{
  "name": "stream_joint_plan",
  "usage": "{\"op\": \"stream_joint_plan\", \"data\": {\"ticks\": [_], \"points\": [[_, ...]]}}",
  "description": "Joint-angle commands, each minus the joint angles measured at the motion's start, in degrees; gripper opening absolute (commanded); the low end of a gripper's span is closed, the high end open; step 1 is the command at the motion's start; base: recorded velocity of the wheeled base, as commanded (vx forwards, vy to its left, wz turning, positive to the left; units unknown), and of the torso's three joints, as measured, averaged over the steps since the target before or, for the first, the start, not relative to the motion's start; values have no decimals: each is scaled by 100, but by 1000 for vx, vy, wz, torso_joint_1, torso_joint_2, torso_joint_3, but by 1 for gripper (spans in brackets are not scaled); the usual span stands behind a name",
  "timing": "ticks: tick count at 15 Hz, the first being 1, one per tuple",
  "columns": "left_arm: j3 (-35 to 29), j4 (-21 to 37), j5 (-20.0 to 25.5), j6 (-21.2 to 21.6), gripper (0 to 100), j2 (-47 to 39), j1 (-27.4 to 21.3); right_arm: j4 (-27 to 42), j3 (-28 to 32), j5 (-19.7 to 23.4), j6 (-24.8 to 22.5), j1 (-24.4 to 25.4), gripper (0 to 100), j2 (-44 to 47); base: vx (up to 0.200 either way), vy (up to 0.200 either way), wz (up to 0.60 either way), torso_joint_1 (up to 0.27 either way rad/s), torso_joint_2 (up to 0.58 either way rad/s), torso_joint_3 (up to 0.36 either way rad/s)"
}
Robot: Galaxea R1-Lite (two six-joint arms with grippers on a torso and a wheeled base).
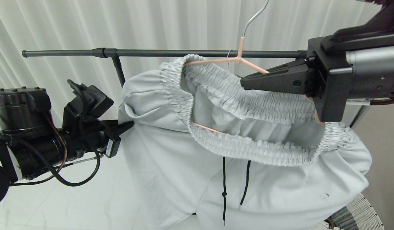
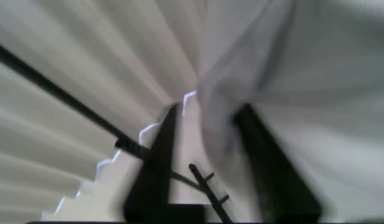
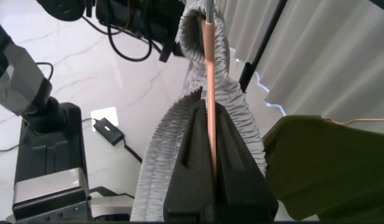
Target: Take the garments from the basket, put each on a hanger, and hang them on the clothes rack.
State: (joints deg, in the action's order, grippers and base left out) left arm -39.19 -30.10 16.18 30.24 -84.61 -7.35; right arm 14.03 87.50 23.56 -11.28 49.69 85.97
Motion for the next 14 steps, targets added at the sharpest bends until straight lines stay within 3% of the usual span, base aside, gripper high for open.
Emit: {"op": "stream_joint_plan", "data": {"ticks": [1,6,7,11,14], "points": [[272,-181,-9,52,0,6,340,-6,3,-1,-6,-56,0,-10,0,0,0,0,0,0],[940,-1393,-9,386,0,-125,700,-23,12,-1,3,-65,0,-1,0,0,0,0,0,0],[949,-1411,-1,403,100,-90,682,-23,12,-1,3,-65,0,8,0,0,0,0,0,0],[966,-1420,52,394,100,42,656,-23,12,-10,11,-65,0,8,0,0,0,0,0,0],[1098,-1420,509,535,100,560,647,29,-32,-62,11,-276,0,-1,0,0,0,0,0,0]]}}
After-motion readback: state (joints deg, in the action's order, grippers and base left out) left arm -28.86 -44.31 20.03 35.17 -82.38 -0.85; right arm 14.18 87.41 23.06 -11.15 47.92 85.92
